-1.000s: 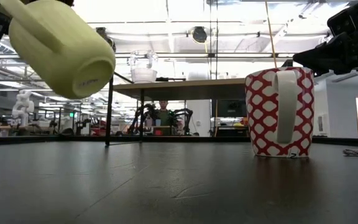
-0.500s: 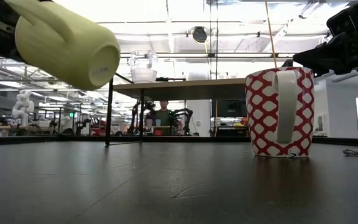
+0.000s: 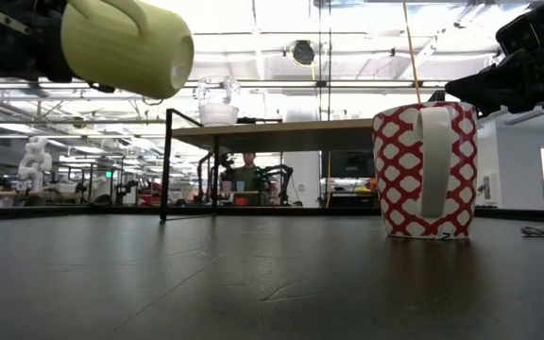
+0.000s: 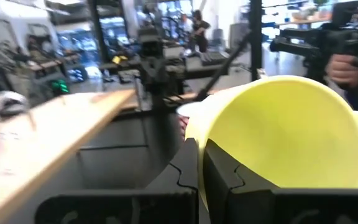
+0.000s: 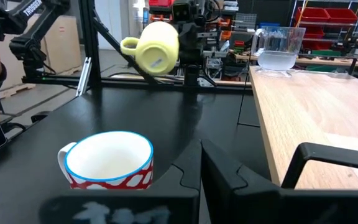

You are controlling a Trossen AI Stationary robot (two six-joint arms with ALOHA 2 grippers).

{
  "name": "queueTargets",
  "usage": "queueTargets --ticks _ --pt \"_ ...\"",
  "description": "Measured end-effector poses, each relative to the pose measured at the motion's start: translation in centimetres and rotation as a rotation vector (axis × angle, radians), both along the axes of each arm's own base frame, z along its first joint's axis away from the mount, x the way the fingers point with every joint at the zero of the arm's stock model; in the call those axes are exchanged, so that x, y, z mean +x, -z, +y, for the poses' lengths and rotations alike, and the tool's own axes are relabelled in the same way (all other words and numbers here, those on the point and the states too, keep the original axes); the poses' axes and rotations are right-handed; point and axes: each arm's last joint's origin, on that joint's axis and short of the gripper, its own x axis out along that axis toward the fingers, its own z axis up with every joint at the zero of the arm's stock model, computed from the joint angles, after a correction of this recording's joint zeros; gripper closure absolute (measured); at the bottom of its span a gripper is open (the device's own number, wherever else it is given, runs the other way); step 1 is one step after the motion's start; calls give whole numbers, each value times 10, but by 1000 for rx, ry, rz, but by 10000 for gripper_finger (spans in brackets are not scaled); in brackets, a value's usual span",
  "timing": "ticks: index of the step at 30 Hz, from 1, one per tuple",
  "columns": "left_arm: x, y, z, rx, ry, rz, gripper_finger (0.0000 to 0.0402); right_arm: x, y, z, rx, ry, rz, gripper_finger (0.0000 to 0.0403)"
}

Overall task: Stack small to large cups/mugs on shelf
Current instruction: Put the light green mug on the shelf

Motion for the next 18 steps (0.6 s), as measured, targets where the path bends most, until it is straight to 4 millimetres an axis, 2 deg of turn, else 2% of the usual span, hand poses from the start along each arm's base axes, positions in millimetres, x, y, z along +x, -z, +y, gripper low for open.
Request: queueTargets --ticks 18 --pt "-5 0 4 25 -57 14 398 0 0 0 -15 0 -1 403"
